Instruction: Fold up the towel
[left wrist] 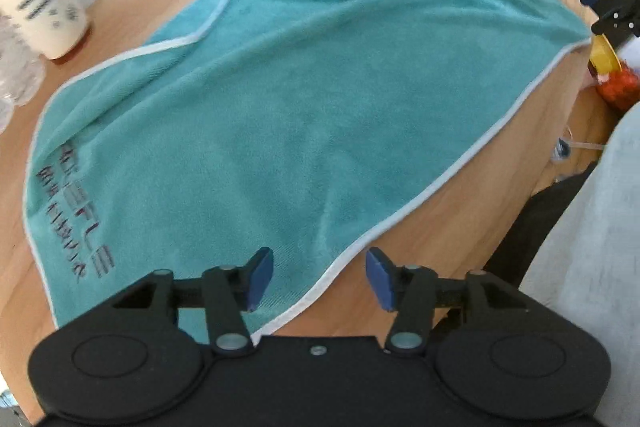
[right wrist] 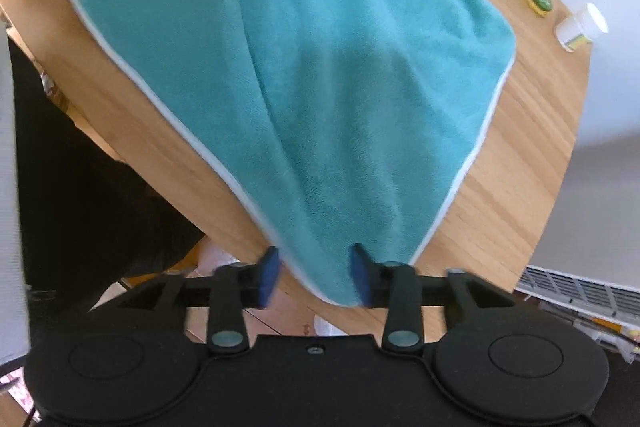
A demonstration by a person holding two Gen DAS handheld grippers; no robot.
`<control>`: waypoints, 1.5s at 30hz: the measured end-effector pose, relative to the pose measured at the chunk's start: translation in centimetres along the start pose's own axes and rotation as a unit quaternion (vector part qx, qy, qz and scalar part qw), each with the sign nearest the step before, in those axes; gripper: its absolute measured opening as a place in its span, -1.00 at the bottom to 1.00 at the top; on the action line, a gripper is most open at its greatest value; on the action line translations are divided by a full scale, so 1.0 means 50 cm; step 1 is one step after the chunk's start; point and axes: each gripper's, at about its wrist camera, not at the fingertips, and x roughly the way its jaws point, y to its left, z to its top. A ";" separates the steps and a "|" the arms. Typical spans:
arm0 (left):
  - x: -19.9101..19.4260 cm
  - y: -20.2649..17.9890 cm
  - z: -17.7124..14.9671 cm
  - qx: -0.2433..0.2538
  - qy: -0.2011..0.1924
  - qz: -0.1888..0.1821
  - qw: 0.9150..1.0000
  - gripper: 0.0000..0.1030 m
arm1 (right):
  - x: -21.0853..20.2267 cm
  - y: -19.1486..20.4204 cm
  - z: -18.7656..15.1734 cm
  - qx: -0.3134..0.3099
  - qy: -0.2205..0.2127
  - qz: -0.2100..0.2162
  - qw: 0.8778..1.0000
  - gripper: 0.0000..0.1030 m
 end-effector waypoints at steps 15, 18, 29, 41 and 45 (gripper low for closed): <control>-0.098 0.236 -0.134 -0.244 -0.053 0.118 0.961 0.13 | -0.034 0.195 0.299 -0.038 -0.145 0.082 0.985 -0.05; -0.097 0.290 -0.161 -0.271 -0.062 0.136 0.951 0.24 | -0.032 0.275 0.356 -0.060 -0.158 0.104 0.980 -0.05; -0.070 0.371 -0.168 -0.252 -0.093 0.139 0.953 0.24 | 0.000 0.591 0.573 -0.123 -0.198 0.202 0.951 -0.05; -0.098 0.426 -0.246 -0.281 -0.086 0.113 0.949 0.24 | 0.098 0.783 0.663 -0.127 -0.155 0.175 0.964 -0.12; -0.098 0.426 -0.259 -0.287 -0.092 0.092 0.949 0.24 | 0.104 0.801 0.666 -0.134 -0.154 0.158 0.966 -0.68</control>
